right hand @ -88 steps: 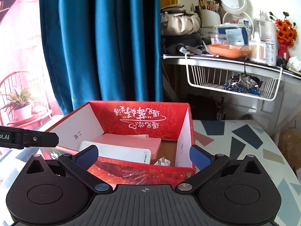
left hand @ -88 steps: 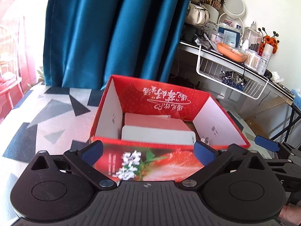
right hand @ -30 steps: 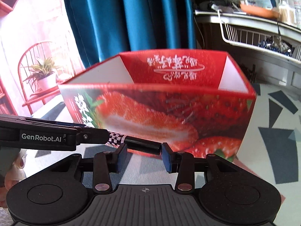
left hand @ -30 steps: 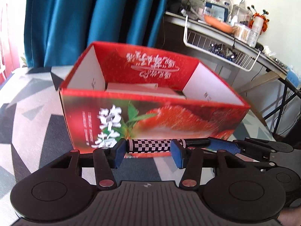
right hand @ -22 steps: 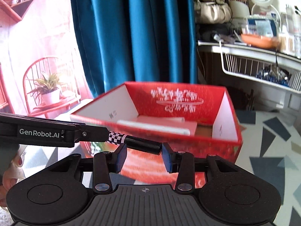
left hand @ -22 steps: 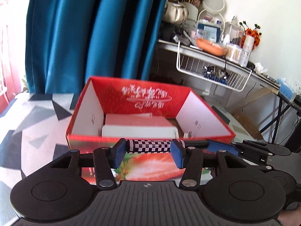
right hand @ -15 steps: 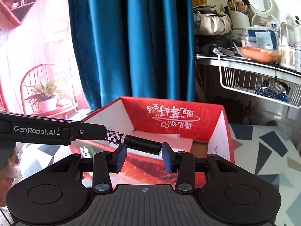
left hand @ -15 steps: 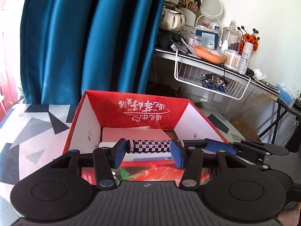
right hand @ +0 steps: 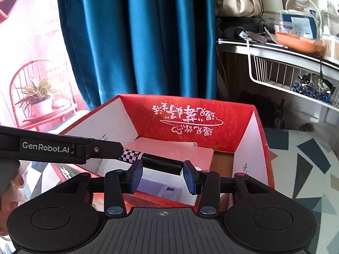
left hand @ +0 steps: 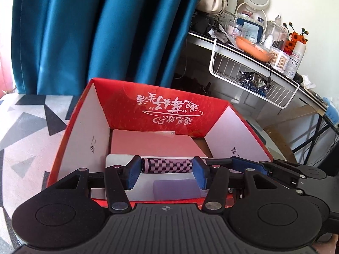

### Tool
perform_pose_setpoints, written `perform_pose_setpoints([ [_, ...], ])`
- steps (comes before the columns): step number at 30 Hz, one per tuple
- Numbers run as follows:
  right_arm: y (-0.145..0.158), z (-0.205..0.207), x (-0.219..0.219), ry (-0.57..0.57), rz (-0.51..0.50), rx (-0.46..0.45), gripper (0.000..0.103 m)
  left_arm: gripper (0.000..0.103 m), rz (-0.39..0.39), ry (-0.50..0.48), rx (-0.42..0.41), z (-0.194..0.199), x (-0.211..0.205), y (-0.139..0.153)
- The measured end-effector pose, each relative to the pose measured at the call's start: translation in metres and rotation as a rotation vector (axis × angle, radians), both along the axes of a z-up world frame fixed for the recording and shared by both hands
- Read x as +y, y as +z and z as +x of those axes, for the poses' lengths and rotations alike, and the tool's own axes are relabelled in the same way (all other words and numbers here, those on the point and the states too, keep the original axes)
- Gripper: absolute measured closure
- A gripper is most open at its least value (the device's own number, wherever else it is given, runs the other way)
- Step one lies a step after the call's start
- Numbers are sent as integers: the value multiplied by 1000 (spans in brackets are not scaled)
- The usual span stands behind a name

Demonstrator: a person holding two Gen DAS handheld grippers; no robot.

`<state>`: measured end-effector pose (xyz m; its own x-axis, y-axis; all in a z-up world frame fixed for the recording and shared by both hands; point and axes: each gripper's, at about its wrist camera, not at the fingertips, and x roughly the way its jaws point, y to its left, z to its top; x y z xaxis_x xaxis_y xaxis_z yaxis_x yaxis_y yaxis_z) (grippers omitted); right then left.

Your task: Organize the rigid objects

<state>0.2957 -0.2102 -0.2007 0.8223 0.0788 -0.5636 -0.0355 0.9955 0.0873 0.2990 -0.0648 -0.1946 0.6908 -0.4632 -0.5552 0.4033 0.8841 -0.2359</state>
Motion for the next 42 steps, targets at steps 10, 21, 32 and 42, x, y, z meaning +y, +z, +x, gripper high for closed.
perform_pose_setpoints([
  [10,20,-17,-6,-24,29,-8,29,3,-12,52,-76,-33,15,41],
  [21,101,-66,-10,-75,35,-29,0,0,95,131,-153,-107,28,125],
  [32,213,-148,13,-70,61,-160,0,0,116,191,-259,-200,39,206],
  [42,272,-237,54,-40,-26,-276,0,0,125,236,-311,-278,51,226],
])
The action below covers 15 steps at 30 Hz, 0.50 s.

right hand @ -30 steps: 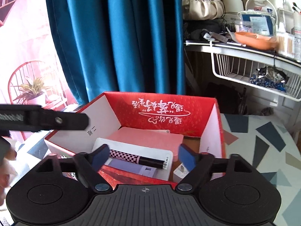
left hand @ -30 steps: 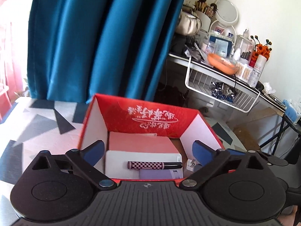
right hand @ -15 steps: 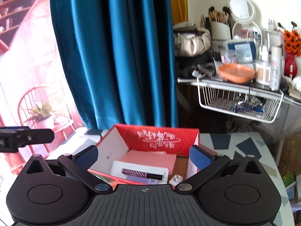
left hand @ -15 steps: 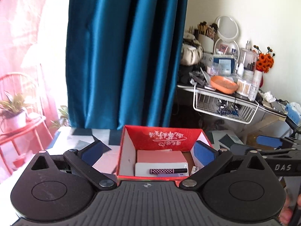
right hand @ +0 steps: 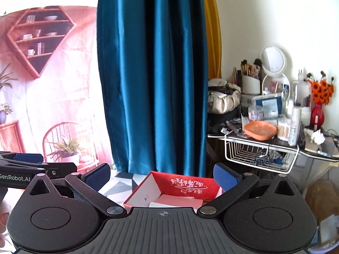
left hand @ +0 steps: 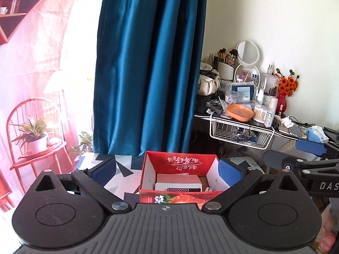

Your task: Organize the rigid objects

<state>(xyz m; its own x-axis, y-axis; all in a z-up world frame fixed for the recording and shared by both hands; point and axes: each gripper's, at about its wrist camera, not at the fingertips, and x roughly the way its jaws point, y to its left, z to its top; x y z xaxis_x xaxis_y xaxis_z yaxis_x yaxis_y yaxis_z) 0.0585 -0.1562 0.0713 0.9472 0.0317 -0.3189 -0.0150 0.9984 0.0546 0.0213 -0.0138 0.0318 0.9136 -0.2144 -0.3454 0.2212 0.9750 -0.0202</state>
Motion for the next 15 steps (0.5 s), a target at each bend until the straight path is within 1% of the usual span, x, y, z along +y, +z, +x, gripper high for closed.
perform_pose_setpoints([
  [3,3,-17,14,8,-35,-6,0,0,44,35,-21,-14,-2,-4],
  [6,2,-26,19,23,-26,2,0,0,64,70,-33,-23,1,-6],
  [10,-3,-31,19,6,-13,9,0,0,55,132,-54,-25,10,-2],
  [15,-5,-32,15,-14,-5,10,0,0,44,152,-61,-24,11,2],
])
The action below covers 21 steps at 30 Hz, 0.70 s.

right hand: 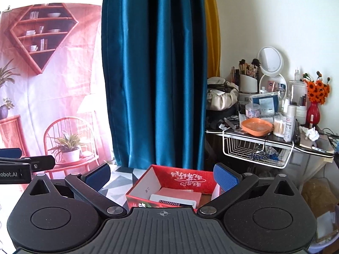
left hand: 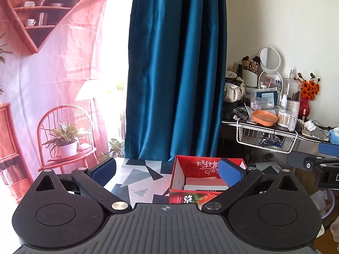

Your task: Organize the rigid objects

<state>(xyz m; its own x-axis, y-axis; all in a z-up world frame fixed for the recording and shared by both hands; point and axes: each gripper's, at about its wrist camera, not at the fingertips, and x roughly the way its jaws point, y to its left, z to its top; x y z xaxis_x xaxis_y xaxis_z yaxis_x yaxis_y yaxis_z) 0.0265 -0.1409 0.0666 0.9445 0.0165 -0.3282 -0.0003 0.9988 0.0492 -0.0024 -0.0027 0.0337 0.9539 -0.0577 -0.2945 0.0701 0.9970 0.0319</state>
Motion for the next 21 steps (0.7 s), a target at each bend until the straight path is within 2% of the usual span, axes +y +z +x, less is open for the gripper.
perform_pose_setpoints([
  [21,0,1,-1,-2,0,-4,0,0,-15,0,14,-6,4,-2],
])
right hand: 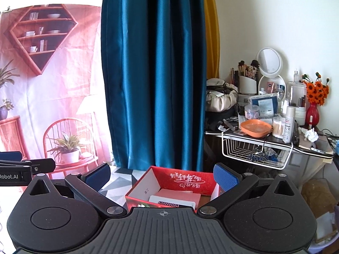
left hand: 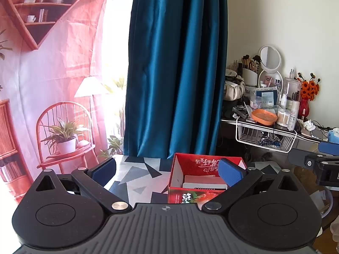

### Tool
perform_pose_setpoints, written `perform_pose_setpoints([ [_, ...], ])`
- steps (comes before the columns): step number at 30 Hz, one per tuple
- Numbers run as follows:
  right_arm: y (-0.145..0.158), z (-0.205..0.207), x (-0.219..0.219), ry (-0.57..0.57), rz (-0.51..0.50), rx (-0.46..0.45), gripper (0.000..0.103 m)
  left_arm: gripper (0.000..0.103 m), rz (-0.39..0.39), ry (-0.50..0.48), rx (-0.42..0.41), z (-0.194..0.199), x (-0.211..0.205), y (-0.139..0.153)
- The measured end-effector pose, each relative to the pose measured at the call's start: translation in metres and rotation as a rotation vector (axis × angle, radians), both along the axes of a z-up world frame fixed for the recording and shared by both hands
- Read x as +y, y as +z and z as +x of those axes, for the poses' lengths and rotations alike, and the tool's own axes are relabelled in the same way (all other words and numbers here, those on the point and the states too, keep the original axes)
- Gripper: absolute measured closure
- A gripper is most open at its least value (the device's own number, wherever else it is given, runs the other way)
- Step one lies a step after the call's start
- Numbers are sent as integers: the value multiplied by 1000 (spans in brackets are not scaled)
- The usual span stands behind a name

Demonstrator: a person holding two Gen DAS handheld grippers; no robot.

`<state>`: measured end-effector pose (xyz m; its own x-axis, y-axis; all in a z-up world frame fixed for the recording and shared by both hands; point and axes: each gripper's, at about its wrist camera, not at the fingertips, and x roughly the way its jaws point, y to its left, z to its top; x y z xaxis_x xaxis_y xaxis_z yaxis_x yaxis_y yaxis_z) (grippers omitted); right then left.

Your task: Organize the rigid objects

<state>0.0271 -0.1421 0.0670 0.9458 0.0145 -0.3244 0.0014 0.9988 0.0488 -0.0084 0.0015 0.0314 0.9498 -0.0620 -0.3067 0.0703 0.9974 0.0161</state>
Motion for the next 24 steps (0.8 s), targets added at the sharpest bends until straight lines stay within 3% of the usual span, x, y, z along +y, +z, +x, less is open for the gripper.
perform_pose_setpoints([
  [24,-1,2,1,4,3,8,0,0,-3,-1,-4,1,1,0],
])
